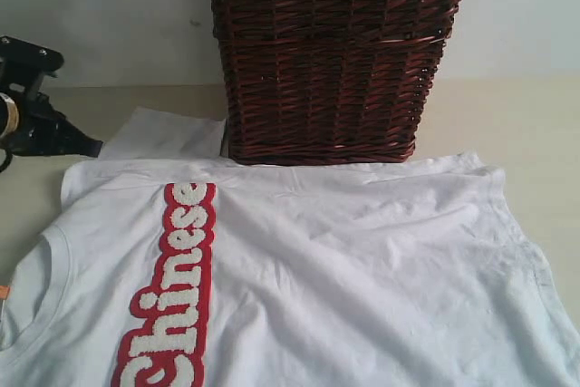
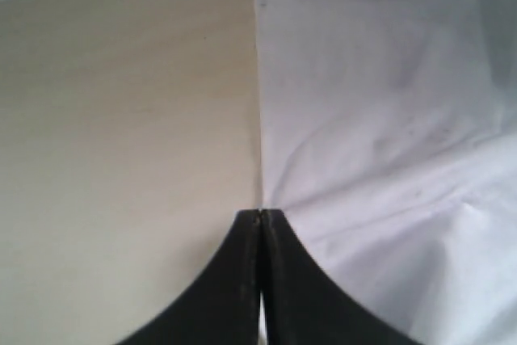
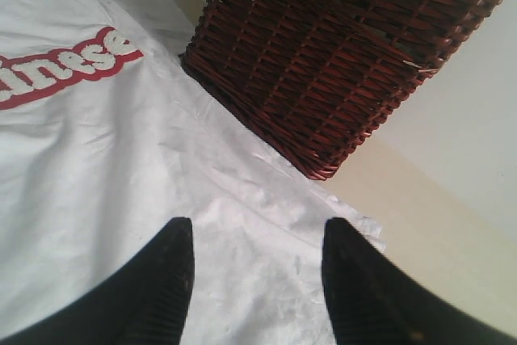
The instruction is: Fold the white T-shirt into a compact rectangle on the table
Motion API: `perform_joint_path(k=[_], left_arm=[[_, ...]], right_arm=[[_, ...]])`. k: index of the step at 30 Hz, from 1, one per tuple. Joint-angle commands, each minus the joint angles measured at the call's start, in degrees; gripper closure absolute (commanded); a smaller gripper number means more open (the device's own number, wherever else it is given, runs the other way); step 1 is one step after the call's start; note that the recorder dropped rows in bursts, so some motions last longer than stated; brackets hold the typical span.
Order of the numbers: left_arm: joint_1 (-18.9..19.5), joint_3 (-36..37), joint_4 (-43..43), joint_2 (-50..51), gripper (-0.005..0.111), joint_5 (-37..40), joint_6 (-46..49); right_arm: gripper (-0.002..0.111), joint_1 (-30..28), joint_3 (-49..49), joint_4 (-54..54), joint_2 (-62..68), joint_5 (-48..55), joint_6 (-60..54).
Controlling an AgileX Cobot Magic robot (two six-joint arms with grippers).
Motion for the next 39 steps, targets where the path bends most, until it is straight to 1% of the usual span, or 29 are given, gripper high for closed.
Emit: perform_joint_path(k=[1, 3, 7, 9, 12, 16, 20, 25, 28, 30, 36, 39], left_arm=[[0.1, 7.2, -0.3, -3.3, 0.107, 0.6, -0.6], [0.1, 8.9, -0.3, -2.4, 0.107, 0.1, -1.2], [0.1, 11.3, -0.4, -1.2, 0.107, -4.3, -4.6], [0.1, 11.4, -0.4, -1.2, 0.107, -7.5, -6.4], [0.1, 11.4, -0.4, -0.8, 0.107, -11.2, -6.5], [0.1, 11.4, -0.5, 1.0, 0.107, -13.5, -6.5], [-0.2, 11.4, -0.5, 4.6, 0.107, -17.9, -6.5], [-1.0, 11.4, -1.0, 8.4, 0.107, -19.0, -6.4], [-1.0, 11.4, -3.5, 8.6, 0.107, -18.0, -6.1], [-1.0, 11.1, -3.7, 8.6, 0.107, -15.7, -6.0], [-1.0, 11.1, -3.8, 8.6, 0.107, -2.3, -6.1], [-1.0, 11.1, -6.5, 8.6, 0.107, 8.2, -6.1]], right_arm=[[0.060, -0.2, 0.4, 0.5, -0.2, -0.4, 0.2], [0.060, -0.2, 0.4, 0.5, -0.2, -0.4, 0.2], [0.060, -0.2, 0.4, 0.5, -0.2, -0.4, 0.2], [0.060, -0.2, 0.4, 0.5, -0.2, -0.4, 0.2], [0.060, -0.2, 0.4, 0.5, -0.2, -0.4, 0.2], [0.060, -0.2, 0.4, 0.5, -0.2, -0.4, 0.2], [0.060, -0.2, 0.4, 0.5, -0.2, -0.4, 0.2], [0.060, -0.2, 0.4, 0.5, -0.2, -0.4, 0.2], [0.060, -0.2, 0.4, 0.5, -0.2, -0.4, 0.2], [0.060, -0.2, 0.4, 0.5, -0.2, -0.4, 0.2], [0.060, -0.2, 0.4, 0.5, -0.2, -0.4, 0.2], [0.060, -0.2, 0.4, 0.5, -0.2, -0.4, 0.2]])
